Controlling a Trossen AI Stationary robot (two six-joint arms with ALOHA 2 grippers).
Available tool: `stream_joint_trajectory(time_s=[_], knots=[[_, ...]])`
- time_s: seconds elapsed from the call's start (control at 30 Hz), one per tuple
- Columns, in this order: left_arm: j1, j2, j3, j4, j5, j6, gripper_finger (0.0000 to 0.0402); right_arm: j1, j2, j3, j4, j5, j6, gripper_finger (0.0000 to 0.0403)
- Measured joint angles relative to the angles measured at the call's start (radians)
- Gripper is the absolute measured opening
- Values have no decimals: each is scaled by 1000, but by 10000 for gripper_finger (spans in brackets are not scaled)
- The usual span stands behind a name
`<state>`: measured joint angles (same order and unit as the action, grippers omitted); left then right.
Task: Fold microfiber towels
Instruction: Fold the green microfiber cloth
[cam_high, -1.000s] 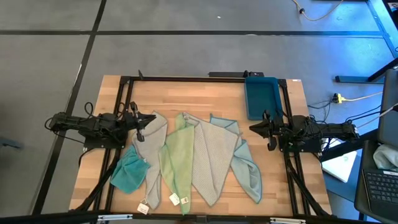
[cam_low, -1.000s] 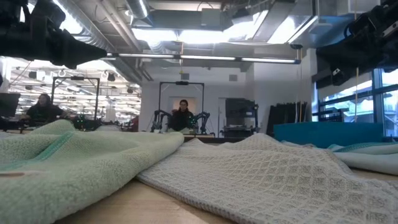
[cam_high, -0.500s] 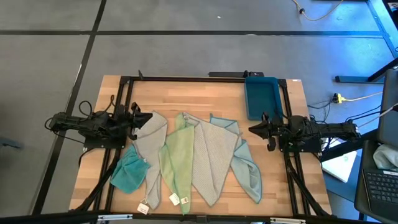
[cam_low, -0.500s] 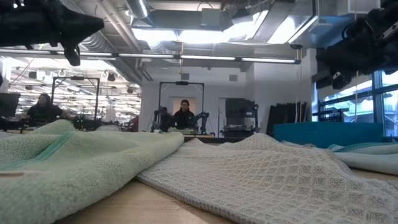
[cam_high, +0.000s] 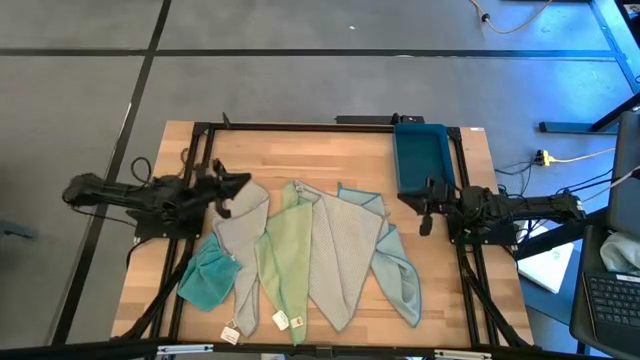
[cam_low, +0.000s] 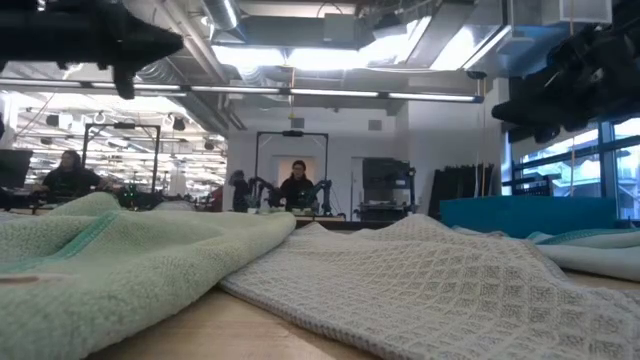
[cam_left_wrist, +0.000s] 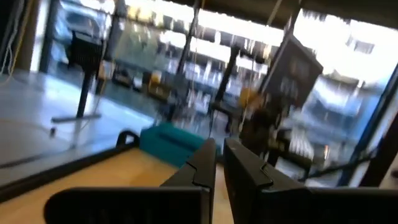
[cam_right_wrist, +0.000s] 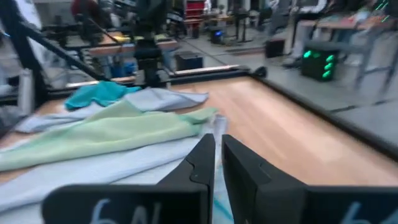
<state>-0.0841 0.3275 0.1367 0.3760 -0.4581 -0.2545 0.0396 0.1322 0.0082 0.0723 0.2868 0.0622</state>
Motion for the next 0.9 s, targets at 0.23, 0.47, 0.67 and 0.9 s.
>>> stream_joint_trajectory(time_s=[0.23,0.47,0.67,0.9], knots=[[107,545,391,-230,169,151,25,-34,0,0,54,34,-105,33],[280,957,768,-564,537,177,72,-59,5,0,28,0,-143,66],[350,1161,1027,-969,633,179,124,-59,5,0,-12,0,-91,156],[356,1383,1195,-1062,721,247,144,-59,6,0,-9,35,-96,211]])
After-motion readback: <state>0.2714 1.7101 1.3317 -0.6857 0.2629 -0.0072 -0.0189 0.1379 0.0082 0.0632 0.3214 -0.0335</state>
